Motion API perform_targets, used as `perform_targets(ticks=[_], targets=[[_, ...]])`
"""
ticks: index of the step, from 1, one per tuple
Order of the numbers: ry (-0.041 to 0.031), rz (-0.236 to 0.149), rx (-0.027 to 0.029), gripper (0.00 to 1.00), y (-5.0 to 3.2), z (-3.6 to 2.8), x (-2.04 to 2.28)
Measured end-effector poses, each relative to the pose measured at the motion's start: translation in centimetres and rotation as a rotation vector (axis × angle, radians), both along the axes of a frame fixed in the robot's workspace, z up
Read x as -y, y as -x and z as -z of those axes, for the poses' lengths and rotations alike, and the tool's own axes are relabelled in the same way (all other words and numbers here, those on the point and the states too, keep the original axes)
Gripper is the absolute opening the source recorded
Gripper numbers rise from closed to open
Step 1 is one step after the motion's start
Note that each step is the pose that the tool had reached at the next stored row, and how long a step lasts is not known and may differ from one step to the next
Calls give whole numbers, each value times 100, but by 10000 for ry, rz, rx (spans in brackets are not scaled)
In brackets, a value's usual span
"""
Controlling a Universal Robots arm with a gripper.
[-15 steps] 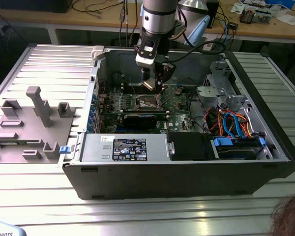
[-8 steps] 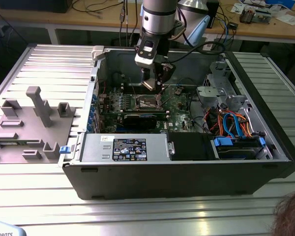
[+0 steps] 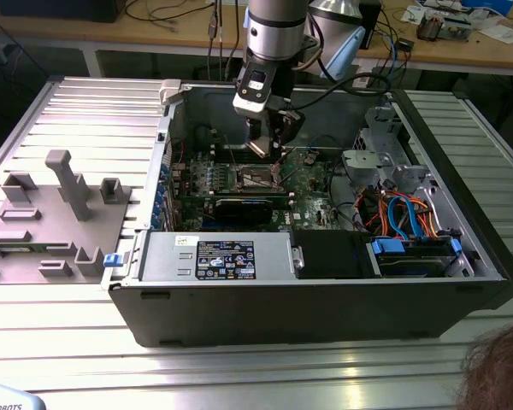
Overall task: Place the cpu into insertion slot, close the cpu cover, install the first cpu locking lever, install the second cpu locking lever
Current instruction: 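Place the cpu into insertion slot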
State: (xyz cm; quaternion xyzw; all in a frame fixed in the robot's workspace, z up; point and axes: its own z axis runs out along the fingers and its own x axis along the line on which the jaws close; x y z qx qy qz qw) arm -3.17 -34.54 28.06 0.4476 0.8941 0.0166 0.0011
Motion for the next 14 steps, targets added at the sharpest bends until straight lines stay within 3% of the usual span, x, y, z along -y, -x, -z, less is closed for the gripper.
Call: perform_targets(ticks=[14], targets=[[7,565,-1,54,0,9,0]])
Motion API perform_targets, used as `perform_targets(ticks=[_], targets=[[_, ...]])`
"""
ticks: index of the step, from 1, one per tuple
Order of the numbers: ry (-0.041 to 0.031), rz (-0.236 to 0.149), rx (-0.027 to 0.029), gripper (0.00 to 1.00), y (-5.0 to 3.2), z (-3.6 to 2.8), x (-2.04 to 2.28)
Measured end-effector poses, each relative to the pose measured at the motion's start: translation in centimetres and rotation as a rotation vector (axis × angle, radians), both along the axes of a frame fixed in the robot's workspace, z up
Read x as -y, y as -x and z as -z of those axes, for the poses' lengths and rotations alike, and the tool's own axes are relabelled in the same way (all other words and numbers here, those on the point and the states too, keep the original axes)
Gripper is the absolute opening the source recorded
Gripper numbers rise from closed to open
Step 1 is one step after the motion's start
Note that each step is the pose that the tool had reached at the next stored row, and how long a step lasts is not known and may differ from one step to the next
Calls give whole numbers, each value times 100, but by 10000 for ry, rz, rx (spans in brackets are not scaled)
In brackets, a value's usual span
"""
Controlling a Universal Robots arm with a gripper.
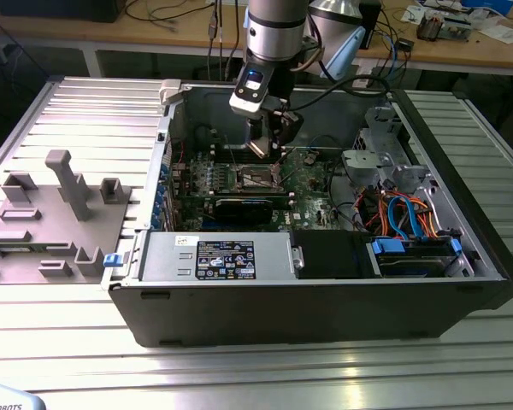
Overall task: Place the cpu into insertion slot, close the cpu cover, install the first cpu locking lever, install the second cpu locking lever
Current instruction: 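Place the cpu into insertion slot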
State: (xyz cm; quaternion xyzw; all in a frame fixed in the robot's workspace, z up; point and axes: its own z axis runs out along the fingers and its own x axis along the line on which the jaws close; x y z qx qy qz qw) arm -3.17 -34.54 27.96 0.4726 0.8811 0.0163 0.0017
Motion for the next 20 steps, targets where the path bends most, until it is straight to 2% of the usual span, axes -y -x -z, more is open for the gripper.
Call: perform_targets(ticks=[20], targets=[[3,737,0,54,0,19,0]])
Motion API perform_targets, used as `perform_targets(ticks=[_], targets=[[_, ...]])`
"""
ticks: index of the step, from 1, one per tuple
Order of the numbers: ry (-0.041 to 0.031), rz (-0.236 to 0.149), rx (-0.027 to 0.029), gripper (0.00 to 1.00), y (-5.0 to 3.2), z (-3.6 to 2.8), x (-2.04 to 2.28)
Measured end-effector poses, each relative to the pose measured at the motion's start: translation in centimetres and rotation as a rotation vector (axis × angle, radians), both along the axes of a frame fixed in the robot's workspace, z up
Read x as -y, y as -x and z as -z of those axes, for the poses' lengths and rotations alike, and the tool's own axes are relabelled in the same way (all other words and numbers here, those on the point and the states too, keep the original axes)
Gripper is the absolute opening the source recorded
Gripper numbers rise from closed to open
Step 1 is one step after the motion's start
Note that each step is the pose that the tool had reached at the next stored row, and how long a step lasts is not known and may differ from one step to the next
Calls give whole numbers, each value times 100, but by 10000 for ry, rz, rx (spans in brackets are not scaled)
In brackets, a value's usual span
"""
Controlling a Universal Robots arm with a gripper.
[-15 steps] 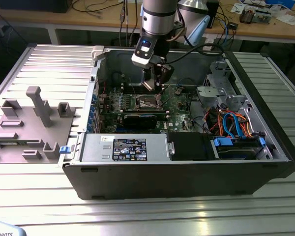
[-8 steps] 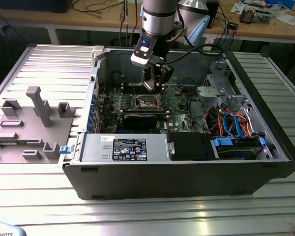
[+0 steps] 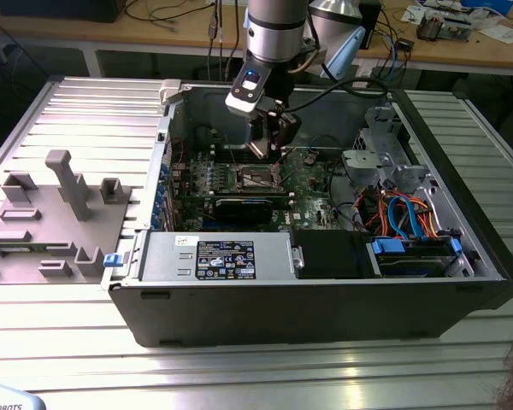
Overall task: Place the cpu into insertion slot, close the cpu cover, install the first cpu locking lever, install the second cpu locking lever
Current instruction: 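Place the cpu into insertion slot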
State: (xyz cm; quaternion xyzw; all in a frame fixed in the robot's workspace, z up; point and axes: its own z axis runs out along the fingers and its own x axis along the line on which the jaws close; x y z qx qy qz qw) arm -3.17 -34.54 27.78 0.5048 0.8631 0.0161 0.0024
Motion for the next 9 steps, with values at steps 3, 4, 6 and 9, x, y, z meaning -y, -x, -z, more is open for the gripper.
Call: perform_targets(ticks=[3,4,6,9], targets=[[1,115,0,54,0,3,0],[0,146,0,54,0,4,0],[1,269,0,54,0,7,0],[1,362,0,54,0,9,0]])
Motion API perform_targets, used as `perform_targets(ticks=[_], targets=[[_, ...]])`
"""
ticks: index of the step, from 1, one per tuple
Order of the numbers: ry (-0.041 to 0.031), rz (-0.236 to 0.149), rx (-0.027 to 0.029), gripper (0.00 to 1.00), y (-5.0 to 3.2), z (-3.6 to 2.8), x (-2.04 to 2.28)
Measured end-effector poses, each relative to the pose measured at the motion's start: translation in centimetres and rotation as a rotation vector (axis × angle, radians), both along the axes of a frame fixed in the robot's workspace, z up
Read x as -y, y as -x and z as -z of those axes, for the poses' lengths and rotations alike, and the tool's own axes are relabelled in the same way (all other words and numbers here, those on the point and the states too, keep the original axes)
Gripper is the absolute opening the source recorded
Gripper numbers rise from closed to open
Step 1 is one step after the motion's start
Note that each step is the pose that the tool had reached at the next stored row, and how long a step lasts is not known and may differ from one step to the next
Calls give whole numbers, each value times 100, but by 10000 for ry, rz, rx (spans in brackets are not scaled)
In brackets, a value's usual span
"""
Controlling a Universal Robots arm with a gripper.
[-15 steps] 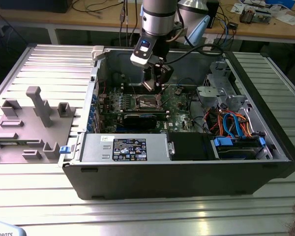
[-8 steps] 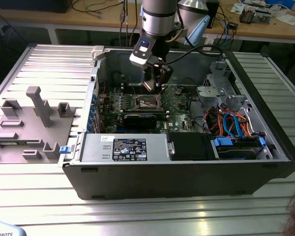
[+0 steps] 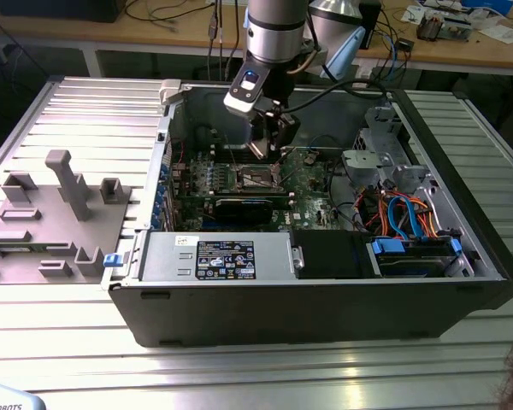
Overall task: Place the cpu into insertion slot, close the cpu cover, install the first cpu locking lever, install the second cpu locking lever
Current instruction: 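Place the cpu into insertion slot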
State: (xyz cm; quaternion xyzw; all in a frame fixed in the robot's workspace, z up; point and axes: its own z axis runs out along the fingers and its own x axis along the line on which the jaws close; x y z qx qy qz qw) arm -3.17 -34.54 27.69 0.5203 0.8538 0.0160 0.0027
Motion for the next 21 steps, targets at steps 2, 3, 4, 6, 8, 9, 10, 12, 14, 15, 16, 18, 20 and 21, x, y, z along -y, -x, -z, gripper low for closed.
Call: perform_targets(ticks=[2,3,4,6,8,9,10,12,14,15,16,18,20,21], targets=[[0,78,1,54,0,2,0],[1,133,0,54,0,4,0],[1,158,0,54,0,5,0],[0,274,0,54,0,8,0],[1,358,0,54,0,10,0],[0,390,0,54,0,11,0],[1,428,0,54,0,12,0],[1,483,0,54,0,14,0],[1,543,0,54,0,16,0],[2,593,0,54,0,17,0],[1,674,0,54,0,20,0],[2,768,0,54,0,22,0],[2,839,0,54,0,24,0],[2,867,0,54,0,25,0]])
